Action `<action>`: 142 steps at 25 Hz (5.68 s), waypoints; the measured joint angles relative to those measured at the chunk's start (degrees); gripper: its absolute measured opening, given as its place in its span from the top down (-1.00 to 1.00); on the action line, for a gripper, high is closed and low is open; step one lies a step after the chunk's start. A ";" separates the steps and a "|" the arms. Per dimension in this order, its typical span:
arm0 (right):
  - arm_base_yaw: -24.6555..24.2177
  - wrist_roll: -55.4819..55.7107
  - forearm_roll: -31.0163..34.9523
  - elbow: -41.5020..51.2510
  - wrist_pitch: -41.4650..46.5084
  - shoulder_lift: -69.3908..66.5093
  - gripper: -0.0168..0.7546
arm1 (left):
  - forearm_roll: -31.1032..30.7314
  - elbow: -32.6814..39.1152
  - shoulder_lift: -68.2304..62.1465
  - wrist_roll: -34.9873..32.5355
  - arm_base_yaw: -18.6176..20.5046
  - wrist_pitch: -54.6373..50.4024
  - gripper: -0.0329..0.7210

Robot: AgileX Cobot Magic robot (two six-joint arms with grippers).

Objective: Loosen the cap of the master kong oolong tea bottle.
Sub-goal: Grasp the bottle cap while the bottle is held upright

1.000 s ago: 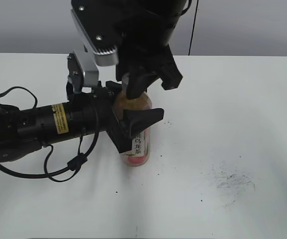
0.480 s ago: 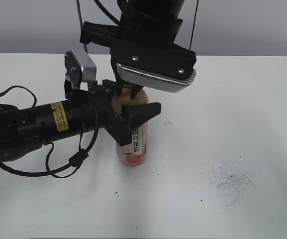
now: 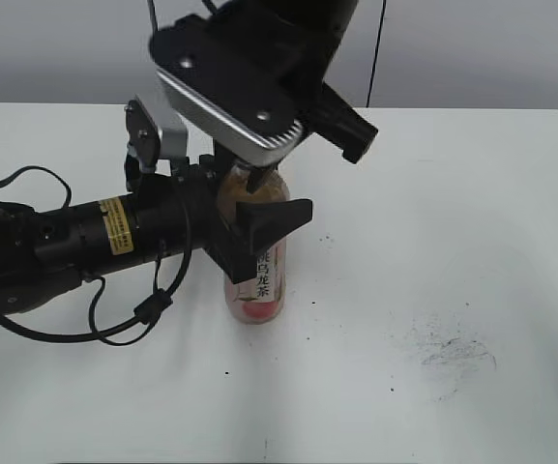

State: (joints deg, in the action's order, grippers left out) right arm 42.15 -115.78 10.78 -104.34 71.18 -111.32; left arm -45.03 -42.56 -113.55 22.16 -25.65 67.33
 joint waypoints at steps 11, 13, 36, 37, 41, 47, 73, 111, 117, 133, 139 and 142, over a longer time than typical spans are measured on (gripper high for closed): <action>-0.14 61.68 3.41 0.00 -1.00 1.79 -0.34 | -1.22 0.00 0.00 -0.75 0.00 0.42 -0.27; -0.14 71.70 4.31 0.00 -1.35 1.79 -0.38 | -1.34 0.00 0.00 -0.75 0.00 0.42 -0.27; -0.14 114.10 -2.59 0.00 -1.40 0.99 -0.36 | -1.41 0.00 0.00 -0.77 0.00 0.42 -0.27; -0.14 114.10 -2.76 0.00 -1.40 0.46 -0.34 | -1.41 0.00 0.00 -0.77 0.00 0.42 -0.27; -0.14 114.10 -3.08 0.06 -1.39 -0.75 -0.14 | -1.41 0.00 0.00 -0.77 0.00 0.46 -0.27; -0.14 110.66 -3.41 0.06 -1.34 -0.84 0.21 | -1.41 0.00 0.00 -0.77 0.00 0.41 -0.27; -0.14 20.67 -0.84 0.06 -0.64 -0.84 0.22 | -2.54 0.00 0.00 -2.10 -0.05 0.70 -0.27; -0.11 97.20 -2.26 -2.09 -1.05 1.24 -0.23 | -1.83 0.00 0.00 -1.17 0.06 0.60 -0.27; -0.11 101.20 -4.59 -2.09 -1.05 1.06 -0.21 | -1.83 0.00 0.00 -1.17 0.06 0.60 -0.27; -0.11 101.51 -3.41 0.06 -1.05 0.95 0.11 | -1.83 0.00 0.00 -1.17 0.06 0.60 -0.27; -0.11 96.66 -3.25 0.06 -1.06 0.95 0.26 | -1.70 0.00 0.00 -1.03 0.06 0.54 -0.27; -0.11 90.13 -3.25 0.06 -1.06 0.95 0.26 | -1.70 0.00 0.00 -1.03 0.06 0.54 -0.27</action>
State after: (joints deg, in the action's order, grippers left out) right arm 42.04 -25.66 7.53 -104.29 70.12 -110.37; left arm -46.72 -42.56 -113.55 21.13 -25.59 67.87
